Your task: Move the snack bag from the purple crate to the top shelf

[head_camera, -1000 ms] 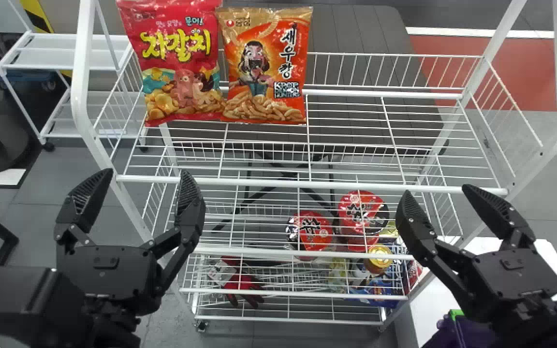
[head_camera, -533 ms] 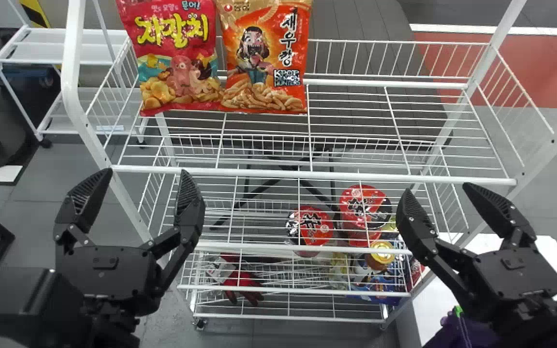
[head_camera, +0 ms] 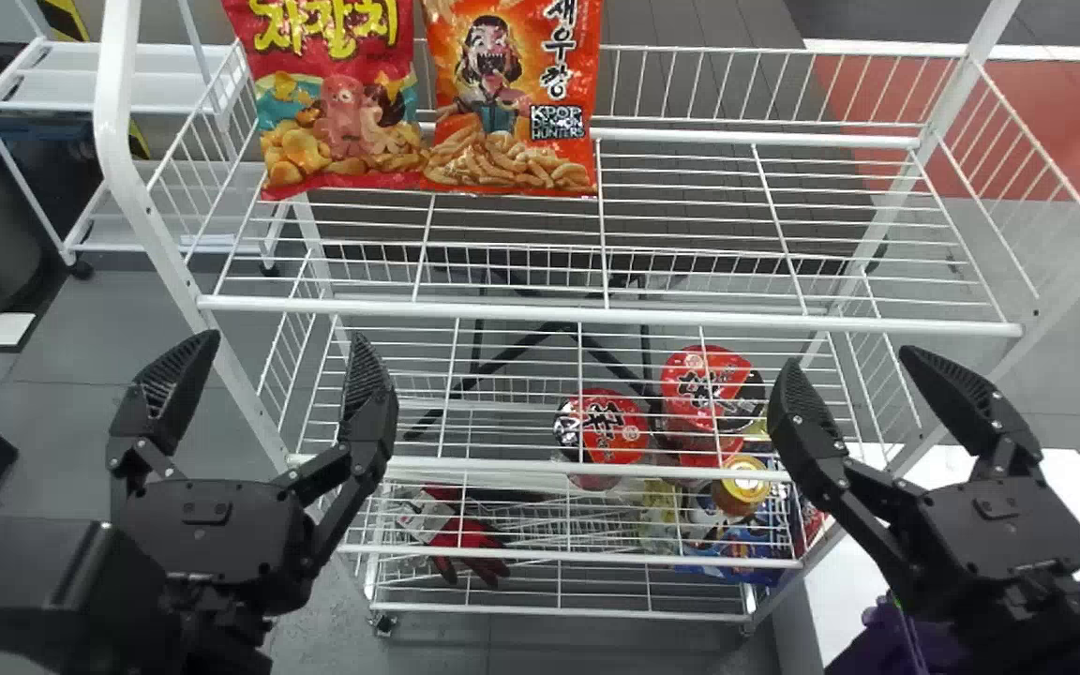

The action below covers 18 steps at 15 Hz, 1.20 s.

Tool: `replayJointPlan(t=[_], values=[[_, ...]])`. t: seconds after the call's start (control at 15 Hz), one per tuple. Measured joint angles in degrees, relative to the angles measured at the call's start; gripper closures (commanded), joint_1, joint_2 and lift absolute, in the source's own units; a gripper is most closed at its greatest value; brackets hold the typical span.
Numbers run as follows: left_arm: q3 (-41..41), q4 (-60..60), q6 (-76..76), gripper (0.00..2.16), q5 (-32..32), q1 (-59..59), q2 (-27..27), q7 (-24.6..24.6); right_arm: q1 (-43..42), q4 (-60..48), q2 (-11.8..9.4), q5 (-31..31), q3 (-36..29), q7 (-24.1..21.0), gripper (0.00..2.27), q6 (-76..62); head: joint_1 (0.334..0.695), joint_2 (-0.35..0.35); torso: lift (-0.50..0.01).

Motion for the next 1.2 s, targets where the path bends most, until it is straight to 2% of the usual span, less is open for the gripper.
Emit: replayJointPlan(t=[1.2], values=[[0.16, 0.14, -0.18, 0.15, 0.14, 0.09, -0.32, 0.18, -0.47, 1.34, -0.20, 0.42, 0.28, 1.41, 0.18, -0.15, 0.695, 0.001, -0.228]])
